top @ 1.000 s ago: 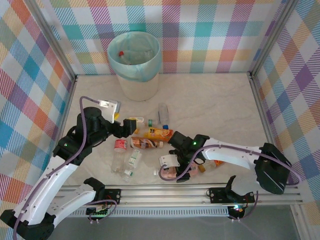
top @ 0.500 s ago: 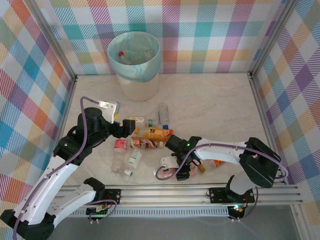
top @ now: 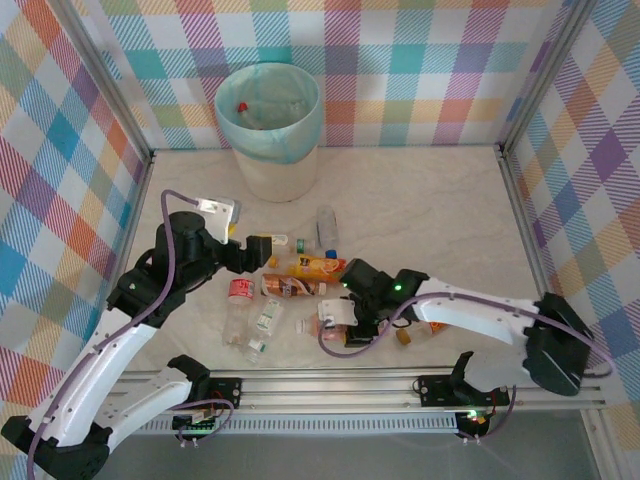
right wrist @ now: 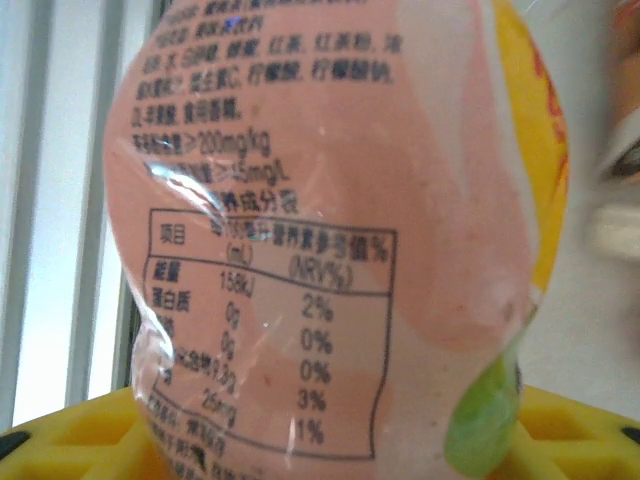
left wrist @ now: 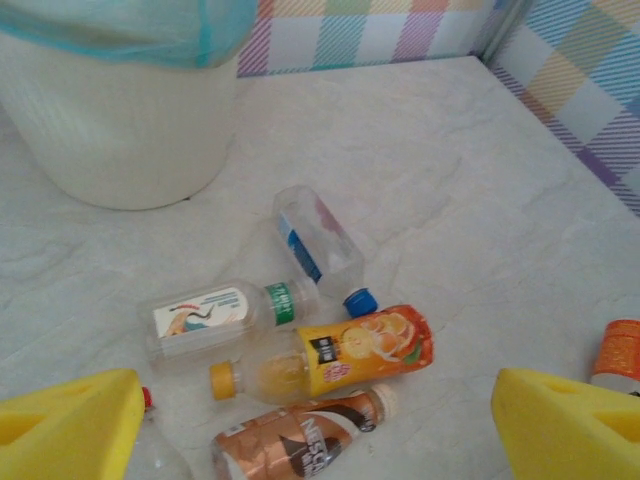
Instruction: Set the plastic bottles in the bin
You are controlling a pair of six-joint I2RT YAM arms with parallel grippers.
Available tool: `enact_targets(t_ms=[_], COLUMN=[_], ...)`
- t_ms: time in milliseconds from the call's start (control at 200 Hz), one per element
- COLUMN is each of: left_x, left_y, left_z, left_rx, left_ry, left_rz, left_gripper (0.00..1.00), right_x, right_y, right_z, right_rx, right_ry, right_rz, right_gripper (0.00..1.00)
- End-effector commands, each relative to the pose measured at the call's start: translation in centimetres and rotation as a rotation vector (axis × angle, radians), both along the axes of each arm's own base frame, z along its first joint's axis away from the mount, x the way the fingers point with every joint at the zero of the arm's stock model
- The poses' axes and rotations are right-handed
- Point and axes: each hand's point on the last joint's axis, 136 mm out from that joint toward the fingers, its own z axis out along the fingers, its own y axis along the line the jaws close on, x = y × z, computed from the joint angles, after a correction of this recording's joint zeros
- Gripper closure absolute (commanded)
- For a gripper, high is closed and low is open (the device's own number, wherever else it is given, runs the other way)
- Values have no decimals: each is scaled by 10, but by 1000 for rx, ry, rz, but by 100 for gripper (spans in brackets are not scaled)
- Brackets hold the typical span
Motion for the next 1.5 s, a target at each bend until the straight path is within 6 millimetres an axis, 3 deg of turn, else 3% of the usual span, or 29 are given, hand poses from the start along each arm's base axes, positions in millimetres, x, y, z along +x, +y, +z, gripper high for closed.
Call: enact_targets(t_ms=[0, 110, 255, 560, 775, 985, 1165, 1300, 1425, 1495], left_x=[-2, -4, -10, -13, -19, -22, -17, -6, 8, 18], left_y=[-24, -45, -65, -81, -88, -89, -85, -76, -67, -62], left_z=[32, 49, 67, 65, 67, 70, 81, 90, 96, 102], left_rx=[-123, -226, -323, -370, -394, -410, -428, -432, -428, -424], left_ry=[-39, -31, -14, 53, 77, 74, 44, 23, 12, 0], left_rz=[-91, -182, -282, -353, -398, -414, -372, -290, -186, -134], left_gripper=[10, 10, 11, 18, 34, 56, 85, 100, 100, 100], right_x=[19, 41, 63, 81, 83, 83, 83, 85, 88, 96], right_y=[29, 36, 42, 54, 54, 54, 55, 54, 54, 52], right_z=[68, 108, 140, 185, 192, 192, 192, 197, 204, 213], right_rx=[280, 412, 495, 657, 679, 688, 688, 702, 715, 734], right_ry=[-8, -18, -16, -44, -41, -37, -41, -58, -86, -128], right_rz=[-89, -182, -267, -318, -333, -342, -336, -341, -347, -375], right_gripper=[41, 43, 43, 44, 43, 42, 39, 36, 27, 12])
